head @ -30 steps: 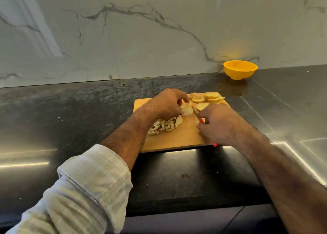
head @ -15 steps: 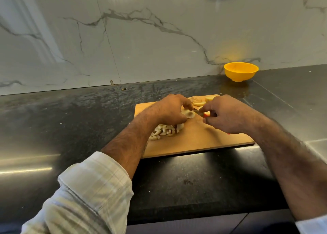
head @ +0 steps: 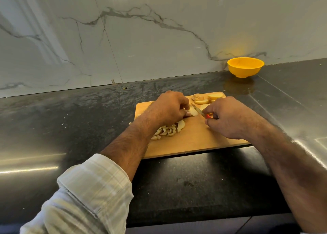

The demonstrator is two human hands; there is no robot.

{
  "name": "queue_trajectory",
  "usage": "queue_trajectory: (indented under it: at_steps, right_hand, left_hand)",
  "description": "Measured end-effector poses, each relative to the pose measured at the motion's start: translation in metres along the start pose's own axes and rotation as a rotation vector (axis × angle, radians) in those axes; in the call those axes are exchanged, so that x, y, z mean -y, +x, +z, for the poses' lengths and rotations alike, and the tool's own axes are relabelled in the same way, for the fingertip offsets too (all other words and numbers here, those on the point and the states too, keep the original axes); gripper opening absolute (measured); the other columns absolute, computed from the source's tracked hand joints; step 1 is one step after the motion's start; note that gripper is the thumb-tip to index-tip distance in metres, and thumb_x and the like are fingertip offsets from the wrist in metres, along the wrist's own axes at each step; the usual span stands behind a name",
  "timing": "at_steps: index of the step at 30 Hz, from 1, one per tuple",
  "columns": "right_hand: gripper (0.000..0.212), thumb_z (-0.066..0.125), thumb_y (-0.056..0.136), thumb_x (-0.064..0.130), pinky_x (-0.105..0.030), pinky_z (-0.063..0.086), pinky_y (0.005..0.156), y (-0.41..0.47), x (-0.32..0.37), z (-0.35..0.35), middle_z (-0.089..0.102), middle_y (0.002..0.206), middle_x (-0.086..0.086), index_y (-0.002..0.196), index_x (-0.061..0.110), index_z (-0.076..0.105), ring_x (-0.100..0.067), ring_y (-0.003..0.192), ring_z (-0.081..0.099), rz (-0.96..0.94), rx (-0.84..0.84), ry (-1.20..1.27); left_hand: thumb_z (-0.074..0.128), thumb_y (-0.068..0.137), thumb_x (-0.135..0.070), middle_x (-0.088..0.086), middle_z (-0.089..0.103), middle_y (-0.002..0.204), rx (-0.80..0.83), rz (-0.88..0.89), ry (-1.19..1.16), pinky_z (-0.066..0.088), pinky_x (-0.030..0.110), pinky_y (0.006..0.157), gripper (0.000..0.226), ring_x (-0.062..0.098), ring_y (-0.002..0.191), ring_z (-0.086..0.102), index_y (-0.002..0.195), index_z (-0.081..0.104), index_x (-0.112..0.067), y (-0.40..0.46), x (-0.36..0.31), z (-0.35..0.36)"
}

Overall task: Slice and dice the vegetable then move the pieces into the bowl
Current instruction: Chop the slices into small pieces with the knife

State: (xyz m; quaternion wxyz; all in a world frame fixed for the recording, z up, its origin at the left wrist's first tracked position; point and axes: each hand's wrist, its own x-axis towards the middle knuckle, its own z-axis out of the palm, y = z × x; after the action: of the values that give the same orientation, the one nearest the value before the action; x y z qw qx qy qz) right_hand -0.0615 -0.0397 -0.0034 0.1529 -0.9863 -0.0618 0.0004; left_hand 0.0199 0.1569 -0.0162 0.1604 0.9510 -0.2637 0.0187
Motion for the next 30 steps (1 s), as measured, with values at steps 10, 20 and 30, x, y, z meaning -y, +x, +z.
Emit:
queue_trajectory:
  at_steps: [10,20,30]
  right_hand:
    - [0.039,0.065,0.098,0.036,-0.028,0.051,0.080,0.003,0.002,0.007,0.069,0.124,0.004,0.136,0.031,0.068,-0.013,0.099,0.058,-0.027,-0.114,0.008]
    - [0.038,0.069,0.097,0.034,-0.026,0.050,0.075,0.000,-0.002,0.002,0.062,0.107,0.008,0.136,0.031,0.068,-0.014,0.095,0.059,0.013,-0.070,0.030]
    - [0.040,0.066,0.098,0.036,-0.028,0.052,0.078,0.001,0.001,0.004,0.055,0.103,0.011,0.137,0.032,0.066,-0.015,0.097,0.058,0.031,-0.064,-0.046]
  left_hand:
    - [0.069,0.097,-0.052,-0.015,0.066,0.110,-0.113,0.009,0.165,0.035,0.050,0.115,0.030,0.011,0.111,0.054,0.120,0.073,-0.033,-0.008,-0.017,0.002]
    - [0.075,0.098,-0.033,-0.013,0.060,0.113,0.031,-0.038,-0.052,0.055,0.029,0.088,0.020,0.010,0.107,0.061,0.118,0.075,-0.032,-0.005,-0.009,-0.001]
    - [0.076,0.096,-0.038,-0.005,0.067,0.126,-0.051,-0.079,-0.020,0.057,0.041,0.100,0.019,0.014,0.113,0.059,0.115,0.076,-0.033,-0.005,-0.019,0.003]
